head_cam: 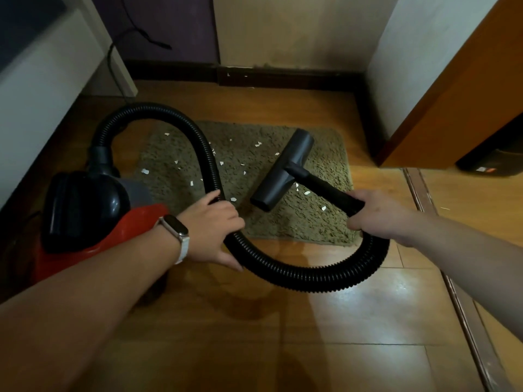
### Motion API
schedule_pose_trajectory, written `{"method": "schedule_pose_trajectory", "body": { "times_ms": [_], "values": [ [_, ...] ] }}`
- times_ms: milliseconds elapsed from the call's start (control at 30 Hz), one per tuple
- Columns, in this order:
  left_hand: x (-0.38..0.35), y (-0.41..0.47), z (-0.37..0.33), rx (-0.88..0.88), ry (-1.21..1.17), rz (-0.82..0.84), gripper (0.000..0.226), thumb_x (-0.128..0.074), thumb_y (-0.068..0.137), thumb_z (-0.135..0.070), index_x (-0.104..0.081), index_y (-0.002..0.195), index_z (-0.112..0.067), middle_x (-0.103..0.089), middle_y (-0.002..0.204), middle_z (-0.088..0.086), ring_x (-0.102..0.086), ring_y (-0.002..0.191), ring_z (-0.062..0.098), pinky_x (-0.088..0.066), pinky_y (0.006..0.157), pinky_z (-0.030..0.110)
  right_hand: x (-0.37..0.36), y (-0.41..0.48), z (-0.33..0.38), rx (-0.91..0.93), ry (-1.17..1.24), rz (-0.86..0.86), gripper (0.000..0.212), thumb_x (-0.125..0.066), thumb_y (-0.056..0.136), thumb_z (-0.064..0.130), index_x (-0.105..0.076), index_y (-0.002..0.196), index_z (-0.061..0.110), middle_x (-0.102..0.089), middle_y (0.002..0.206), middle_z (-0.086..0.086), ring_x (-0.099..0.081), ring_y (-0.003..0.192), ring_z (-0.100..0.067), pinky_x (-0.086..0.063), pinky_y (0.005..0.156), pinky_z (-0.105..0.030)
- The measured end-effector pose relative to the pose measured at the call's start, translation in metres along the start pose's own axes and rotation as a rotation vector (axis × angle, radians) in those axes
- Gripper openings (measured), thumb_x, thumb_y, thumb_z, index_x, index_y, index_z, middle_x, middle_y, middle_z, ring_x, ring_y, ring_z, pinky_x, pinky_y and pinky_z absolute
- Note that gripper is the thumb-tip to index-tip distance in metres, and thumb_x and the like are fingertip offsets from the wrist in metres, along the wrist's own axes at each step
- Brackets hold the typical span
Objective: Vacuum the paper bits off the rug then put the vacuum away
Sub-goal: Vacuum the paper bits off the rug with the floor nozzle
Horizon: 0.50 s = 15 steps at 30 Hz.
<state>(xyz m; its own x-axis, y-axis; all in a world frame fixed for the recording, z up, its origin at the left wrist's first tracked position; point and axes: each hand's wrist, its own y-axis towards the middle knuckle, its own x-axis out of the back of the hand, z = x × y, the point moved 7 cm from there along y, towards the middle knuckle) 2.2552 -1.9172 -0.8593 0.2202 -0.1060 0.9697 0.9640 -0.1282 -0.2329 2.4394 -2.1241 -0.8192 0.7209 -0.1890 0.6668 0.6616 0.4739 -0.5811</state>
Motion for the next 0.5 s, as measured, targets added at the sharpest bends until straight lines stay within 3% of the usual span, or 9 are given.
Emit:
{"method": "schedule_pose_trajectory", "body": {
  "times_ms": [133,333,433,500],
  "values": [
    [-0.001,-0.001,0.030,0.068,0.059,0.055,0.091,-0.023,0.064,-0.097,-0.055,0.119,-0.032,-0.055,0.123,-0.012,-0.045,0.126,0.013,-0.004,0.116,0.051,0.008,0.002,0.006,0.074,-0.082,-0.016,0.065,-0.069,0.081,0.003,-0.051,0.138,0.029,-0.062,0.089,-0.009,-0.060,0.072,-0.023,-0.048,0.059,-0.029],
    [-0.009,-0.013,0.071,0.211,0.071,0.145,0.071,-0.038,0.067,-0.087,-0.053,0.113,-0.036,-0.052,0.119,-0.013,-0.042,0.125,0.011,-0.006,0.118,0.051,0.012,0.000,0.014,0.144,-0.257,-0.024,0.069,-0.071,0.082,0.007,-0.047,0.141,0.034,-0.060,0.091,-0.001,-0.061,0.073,-0.016,-0.046,0.056,-0.026],
    [-0.014,-0.015,0.048,0.105,0.011,0.176,0.069,-0.031,0.064,-0.093,-0.054,0.094,-0.035,-0.054,0.095,-0.016,-0.053,0.099,0.009,-0.027,0.112,0.042,0.012,0.001,0.014,0.154,-0.327,-0.030,0.074,-0.073,0.082,0.008,-0.042,0.145,0.032,-0.057,0.092,0.005,-0.060,0.074,-0.013,-0.044,0.053,-0.024],
    [-0.020,-0.020,0.027,0.048,-0.053,0.154,0.069,-0.031,0.063,-0.096,-0.052,0.080,-0.033,-0.053,0.078,-0.017,-0.054,0.076,0.008,-0.044,0.093,0.035,0.012,0.005,0.013,0.144,-0.362,-0.033,0.078,-0.073,0.081,0.008,-0.038,0.147,0.032,-0.055,0.092,0.008,-0.060,0.072,-0.011,-0.042,0.051,-0.023]
  ]
}}
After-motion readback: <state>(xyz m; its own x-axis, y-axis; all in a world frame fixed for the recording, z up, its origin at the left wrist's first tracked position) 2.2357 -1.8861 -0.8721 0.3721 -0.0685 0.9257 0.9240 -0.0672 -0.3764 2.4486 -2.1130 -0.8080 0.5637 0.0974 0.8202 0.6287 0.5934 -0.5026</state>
